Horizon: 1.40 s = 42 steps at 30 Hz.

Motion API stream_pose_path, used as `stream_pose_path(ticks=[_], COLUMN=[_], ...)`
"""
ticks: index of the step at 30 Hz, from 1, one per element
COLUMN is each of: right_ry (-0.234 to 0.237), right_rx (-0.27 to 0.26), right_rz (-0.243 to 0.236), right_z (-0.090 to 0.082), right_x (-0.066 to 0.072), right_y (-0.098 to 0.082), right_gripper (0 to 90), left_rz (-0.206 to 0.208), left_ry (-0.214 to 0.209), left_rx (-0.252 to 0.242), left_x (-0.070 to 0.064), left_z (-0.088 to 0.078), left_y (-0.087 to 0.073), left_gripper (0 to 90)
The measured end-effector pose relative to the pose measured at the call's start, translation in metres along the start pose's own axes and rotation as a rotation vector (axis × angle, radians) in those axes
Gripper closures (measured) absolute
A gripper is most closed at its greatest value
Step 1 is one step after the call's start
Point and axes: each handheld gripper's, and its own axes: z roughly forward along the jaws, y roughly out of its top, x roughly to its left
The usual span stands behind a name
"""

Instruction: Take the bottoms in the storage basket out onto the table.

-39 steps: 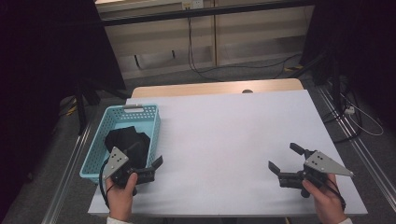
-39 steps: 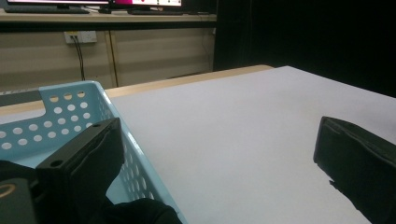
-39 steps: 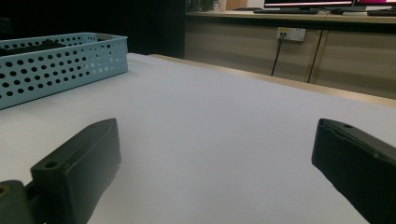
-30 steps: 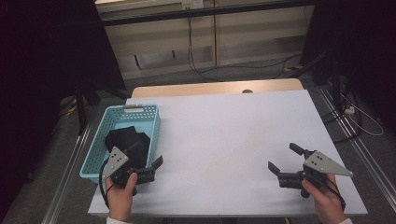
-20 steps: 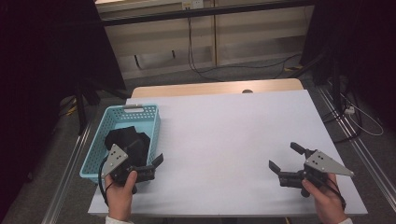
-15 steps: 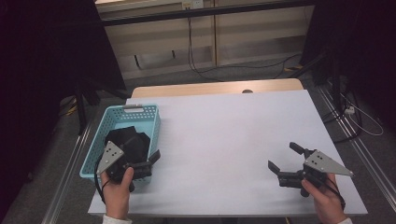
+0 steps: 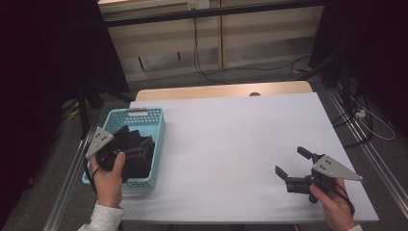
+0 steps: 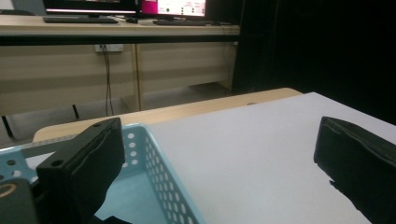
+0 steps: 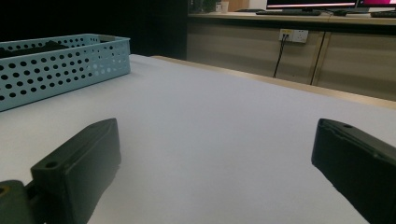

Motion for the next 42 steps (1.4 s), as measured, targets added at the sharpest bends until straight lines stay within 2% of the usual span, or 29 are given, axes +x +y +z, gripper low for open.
stream_pose_path(ticks=[4,7,9,17,19,22,32,37,42], right_ry=[-0.003,-0.004,-0.002,0.0,0.0,0.0,0.005,0.008,0.009], right_rx=[0.001,0.002,0.001,0.0,0.001,0.003,-0.004,-0.005,-0.007], right_rz=[0.002,0.003,0.001,-0.001,-0.001,-0.001,0.007,0.009,0.011], right_z=[0.0,0.0,0.0,0.0,0.0,0.0,0.0,-0.001,-0.001], right_x=[0.0,0.0,0.0,0.001,0.001,0.001,0.001,0.001,0.001], right_y=[0.0,0.0,0.0,0.0,0.0,0.0,0.0,0.0,0.0], right_gripper=[0.2,0.2,0.2,0.2,0.2,0.2,0.2,0.2,0.2], left_rz=[-0.014,-0.03,-0.055,-0.118,-0.124,-0.144,-0.188,-0.241,-0.249], left_ry=[0.034,0.065,0.084,0.174,0.211,0.237,0.304,0.352,0.382], left_rx=[0.016,0.054,0.074,0.14,0.154,0.178,0.268,0.33,0.369], left_x=[0.013,0.022,0.029,0.053,0.058,0.065,0.077,0.079,0.082], left_z=[0.005,0.01,0.013,0.026,0.029,0.035,0.052,0.057,0.061], left_y=[0.003,0.002,0.0,-0.01,-0.012,-0.017,-0.033,-0.04,-0.047], left_gripper=[1.9,2.1,2.0,2.3,2.2,2.4,2.9,3.5,3.9])
